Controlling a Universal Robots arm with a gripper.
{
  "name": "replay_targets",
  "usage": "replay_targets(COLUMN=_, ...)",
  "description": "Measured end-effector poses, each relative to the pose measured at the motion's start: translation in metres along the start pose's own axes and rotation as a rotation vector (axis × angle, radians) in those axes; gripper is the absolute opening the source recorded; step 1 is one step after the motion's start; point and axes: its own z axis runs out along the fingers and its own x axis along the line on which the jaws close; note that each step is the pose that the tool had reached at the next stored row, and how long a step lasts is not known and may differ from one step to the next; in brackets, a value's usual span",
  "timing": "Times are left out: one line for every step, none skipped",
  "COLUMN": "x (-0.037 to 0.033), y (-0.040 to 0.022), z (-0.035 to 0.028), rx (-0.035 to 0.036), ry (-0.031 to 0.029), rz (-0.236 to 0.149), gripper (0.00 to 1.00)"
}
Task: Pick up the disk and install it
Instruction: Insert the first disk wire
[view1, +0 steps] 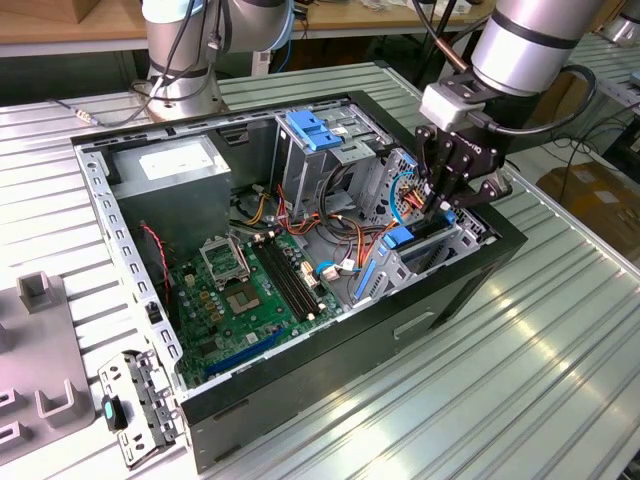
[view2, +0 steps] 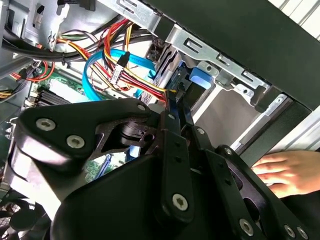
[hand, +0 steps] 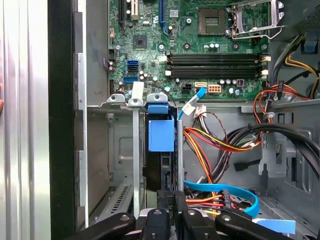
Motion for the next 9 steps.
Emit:
replay_targets(x=0.0000, y=0.0000, z=0.0011, rx=-0.0001, ry=0.0001, rz=0.003, gripper=0.16)
replay_targets(x=-0.0001, y=0.0000, z=0.0027, rx=-0.0004, ry=0.0000, rz=0.006, gripper=0.16)
replay_targets(x=-0.0001, y=0.0000, z=0.0037, rx=-0.0007, ry=0.0000, rz=0.007, gripper=0.16)
replay_targets(x=-0.0001, y=0.0000, z=0.0043, rx=-0.0009, ry=0.0005, rz=0.008, gripper=0.16)
replay_targets(x=-0.0001, y=0.0000, z=0.0043, rx=-0.0010, ry=0.0004, rz=0.009, gripper=0.16)
replay_targets(x=-0.0001, y=0.0000, z=0.0044, rx=-0.0010, ry=0.0004, rz=0.009, gripper=0.16)
replay_targets(x=-0.0001, y=0.0000, z=0.0045, rx=-0.0010, ry=0.0001, rz=0.009, gripper=0.16)
replay_targets(x=-0.0001, y=0.0000, z=0.0045, rx=-0.0010, ry=0.0000, rz=0.009, gripper=0.16)
replay_targets(x=-0.0001, y=0.0000, z=0.0046, rx=-0.0010, ry=-0.0001, rz=0.009, gripper=0.16)
